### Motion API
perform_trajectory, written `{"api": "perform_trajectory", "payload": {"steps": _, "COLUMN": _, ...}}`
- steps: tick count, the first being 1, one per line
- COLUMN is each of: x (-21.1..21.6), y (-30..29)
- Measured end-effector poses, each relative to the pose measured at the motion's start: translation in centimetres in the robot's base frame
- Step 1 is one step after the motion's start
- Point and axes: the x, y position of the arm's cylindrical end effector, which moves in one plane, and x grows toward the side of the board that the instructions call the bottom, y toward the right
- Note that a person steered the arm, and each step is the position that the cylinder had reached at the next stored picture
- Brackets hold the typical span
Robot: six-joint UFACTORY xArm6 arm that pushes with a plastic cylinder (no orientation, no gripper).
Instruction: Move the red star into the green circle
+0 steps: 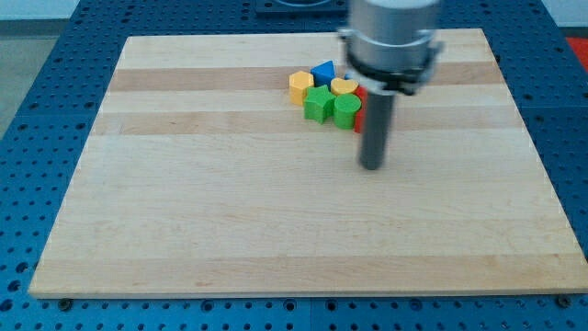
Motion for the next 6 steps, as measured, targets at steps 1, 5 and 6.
{"api": "perform_trajectory", "payload": {"steps": 1, "x": -0.2, "y": 7.0}}
{"api": "perform_trajectory", "payload": {"steps": 5, "x": -7.0, "y": -2.9}}
{"api": "perform_trajectory", "payload": {"steps": 6, "x": -5.0, "y": -7.6}}
